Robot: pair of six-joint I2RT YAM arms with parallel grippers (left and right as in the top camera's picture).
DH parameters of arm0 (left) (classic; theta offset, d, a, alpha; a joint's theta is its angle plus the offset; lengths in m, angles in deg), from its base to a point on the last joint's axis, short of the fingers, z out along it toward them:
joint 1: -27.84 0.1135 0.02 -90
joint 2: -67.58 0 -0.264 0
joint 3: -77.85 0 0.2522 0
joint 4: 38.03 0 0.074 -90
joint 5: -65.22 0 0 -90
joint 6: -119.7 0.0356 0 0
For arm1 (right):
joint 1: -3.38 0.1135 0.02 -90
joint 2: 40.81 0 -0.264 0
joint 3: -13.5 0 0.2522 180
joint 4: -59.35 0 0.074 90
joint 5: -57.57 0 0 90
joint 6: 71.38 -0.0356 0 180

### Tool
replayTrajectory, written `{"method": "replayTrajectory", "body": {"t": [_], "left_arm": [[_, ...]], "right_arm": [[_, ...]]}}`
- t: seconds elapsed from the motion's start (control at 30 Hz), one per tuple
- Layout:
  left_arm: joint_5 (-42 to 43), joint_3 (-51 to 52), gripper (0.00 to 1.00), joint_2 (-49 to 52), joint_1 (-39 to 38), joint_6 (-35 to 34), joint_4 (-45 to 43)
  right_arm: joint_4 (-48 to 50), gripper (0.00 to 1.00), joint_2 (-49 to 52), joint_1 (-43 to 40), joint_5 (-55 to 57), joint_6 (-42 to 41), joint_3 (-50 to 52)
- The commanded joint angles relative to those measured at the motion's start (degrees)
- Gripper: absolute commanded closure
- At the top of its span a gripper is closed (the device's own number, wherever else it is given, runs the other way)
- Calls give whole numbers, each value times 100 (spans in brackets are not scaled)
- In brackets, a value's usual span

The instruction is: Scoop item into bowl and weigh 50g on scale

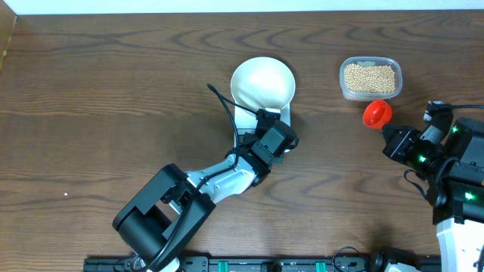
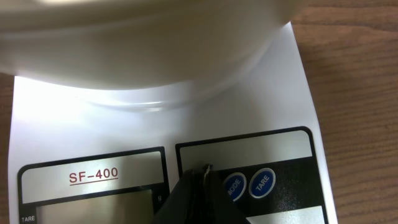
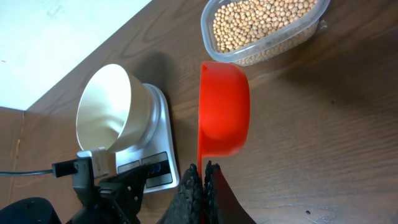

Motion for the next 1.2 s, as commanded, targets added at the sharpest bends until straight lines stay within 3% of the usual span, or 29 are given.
{"method": "replayTrajectory", "body": {"t": [0.0,0.4,1.17], "left_arm": [[66,380,93,584,74,11,321],[28,212,93,490,74,20,481],[254,131,93,-872,74,302,518]], "right_arm": [[-4,99,-11,-39,20,109,-94],[-4,99,-11,-39,24,111,-94],[-2,99,-11,-39,28,153,-94]]}}
